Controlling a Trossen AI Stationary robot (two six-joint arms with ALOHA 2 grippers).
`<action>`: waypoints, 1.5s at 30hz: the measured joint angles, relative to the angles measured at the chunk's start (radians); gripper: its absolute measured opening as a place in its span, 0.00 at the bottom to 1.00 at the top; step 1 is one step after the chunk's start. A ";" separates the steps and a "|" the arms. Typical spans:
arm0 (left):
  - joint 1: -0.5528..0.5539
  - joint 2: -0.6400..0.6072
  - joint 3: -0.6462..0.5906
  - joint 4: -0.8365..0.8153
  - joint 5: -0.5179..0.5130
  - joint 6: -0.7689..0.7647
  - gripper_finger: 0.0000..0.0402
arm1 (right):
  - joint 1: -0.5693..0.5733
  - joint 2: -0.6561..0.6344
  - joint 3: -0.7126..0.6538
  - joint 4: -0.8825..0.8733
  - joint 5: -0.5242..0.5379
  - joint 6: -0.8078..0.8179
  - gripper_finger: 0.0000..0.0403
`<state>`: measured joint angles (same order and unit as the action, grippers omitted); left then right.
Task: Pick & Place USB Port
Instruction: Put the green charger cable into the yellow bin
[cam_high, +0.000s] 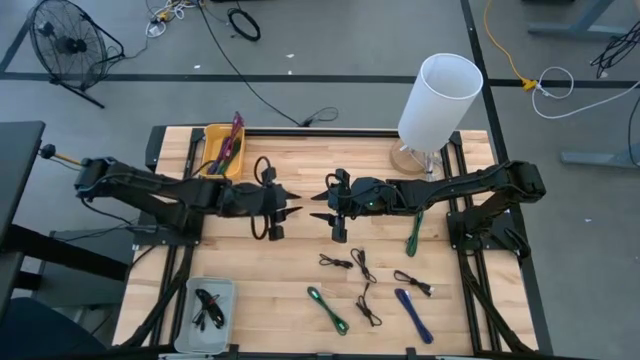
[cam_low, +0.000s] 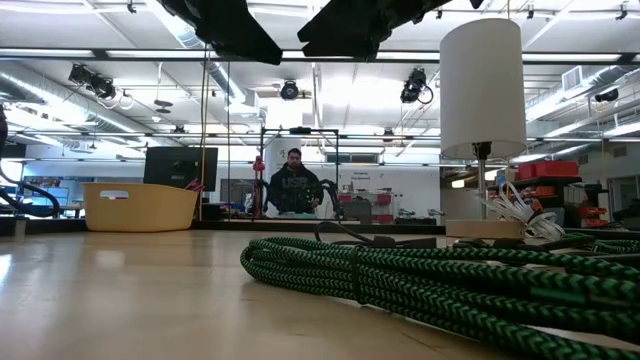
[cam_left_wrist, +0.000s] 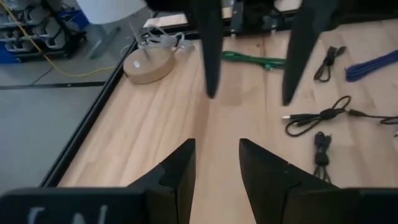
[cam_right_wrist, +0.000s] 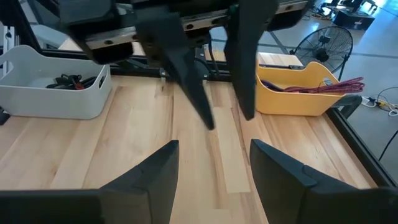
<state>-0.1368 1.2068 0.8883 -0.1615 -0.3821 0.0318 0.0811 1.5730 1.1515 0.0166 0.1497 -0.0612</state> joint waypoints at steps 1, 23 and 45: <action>0.002 -0.003 0.000 -0.001 0.007 0.005 0.32 | 0.000 0.000 0.000 0.000 0.000 0.000 0.49; -0.007 -0.004 0.000 0.052 0.062 0.024 0.32 | 0.010 -0.036 0.001 -0.650 -0.243 0.520 0.49; -0.007 -0.004 0.000 0.048 0.036 0.024 0.32 | 0.163 -0.034 -0.111 -1.354 0.007 1.370 0.49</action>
<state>-0.1440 1.2026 0.8883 -0.1138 -0.3466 0.0559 0.2437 1.5391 1.0400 -1.3377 0.1564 1.3083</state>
